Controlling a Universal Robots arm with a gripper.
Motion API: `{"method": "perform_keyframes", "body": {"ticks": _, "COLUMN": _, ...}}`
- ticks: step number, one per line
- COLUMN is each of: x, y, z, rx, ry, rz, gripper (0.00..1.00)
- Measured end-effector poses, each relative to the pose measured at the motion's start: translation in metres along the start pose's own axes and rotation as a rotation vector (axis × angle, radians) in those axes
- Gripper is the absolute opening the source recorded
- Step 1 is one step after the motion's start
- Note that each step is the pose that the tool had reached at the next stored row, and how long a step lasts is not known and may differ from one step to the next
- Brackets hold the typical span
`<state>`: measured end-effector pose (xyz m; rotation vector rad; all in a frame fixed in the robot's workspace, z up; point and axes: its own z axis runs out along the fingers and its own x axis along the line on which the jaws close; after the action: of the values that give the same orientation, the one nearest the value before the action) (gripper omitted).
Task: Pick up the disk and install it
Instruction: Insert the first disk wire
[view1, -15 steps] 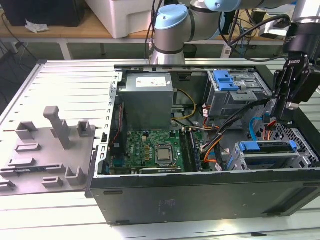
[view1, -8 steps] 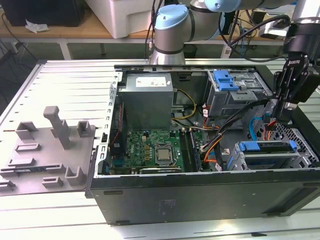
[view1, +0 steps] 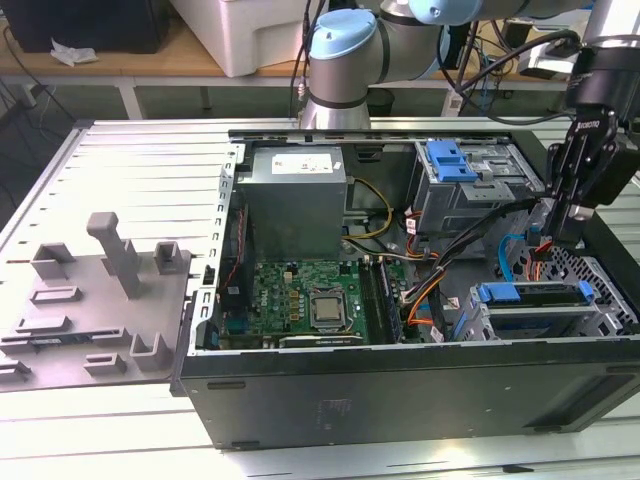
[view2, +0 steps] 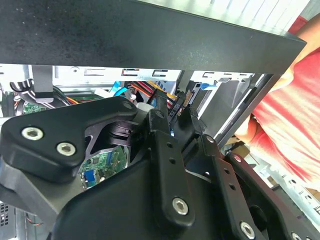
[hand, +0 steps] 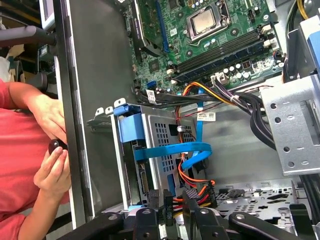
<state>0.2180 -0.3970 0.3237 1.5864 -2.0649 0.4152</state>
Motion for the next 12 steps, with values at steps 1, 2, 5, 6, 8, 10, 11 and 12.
{"method": "perform_keyframes", "body": {"ticks": 1, "x": 0.0, "y": 0.0, "z": 0.0001, "rx": 0.0, "ry": 0.0005, "rz": 0.0, "gripper": 0.33}}
{"method": "perform_keyframes", "body": {"ticks": 2, "x": -0.0001, "y": 0.0, "z": 0.0001, "rx": 0.0, "ry": 0.001, "rz": 0.0, "gripper": 0.33}}
{"method": "perform_keyframes", "body": {"ticks": 5, "x": -0.0004, "y": -0.0007, "z": 0.0001, "rx": -0.0004, "ry": 0.0018, "rz": -0.001, "gripper": 0.33}}
{"method": "perform_keyframes", "body": {"ticks": 6, "x": -0.0004, "y": -0.001, "z": 0.0001, "rx": -0.001, "ry": 0.0021, "rz": -0.001, "gripper": 0.33}}
{"method": "perform_keyframes", "body": {"ticks": 8, "x": -0.0007, "y": -0.0022, "z": -0.0002, "rx": -0.0022, "ry": 0.0029, "rz": -0.001, "gripper": 0.33}}
{"method": "perform_keyframes", "body": {"ticks": 10, "x": -0.0008, "y": -0.0023, "z": -0.0001, "rx": -0.0025, "ry": 0.0052, "rz": -0.001, "gripper": 0.33}}
{"method": "perform_keyframes", "body": {"ticks": 11, "x": -0.0011, "y": -0.0027, "z": 0.0, "rx": -0.0022, "ry": 0.0067, "rz": -0.001, "gripper": 0.33}}
{"method": "perform_keyframes", "body": {"ticks": 12, "x": -0.0012, "y": -0.003, "z": 0.0001, "rx": -0.0022, "ry": 0.0074, "rz": -0.001, "gripper": 0.33}}
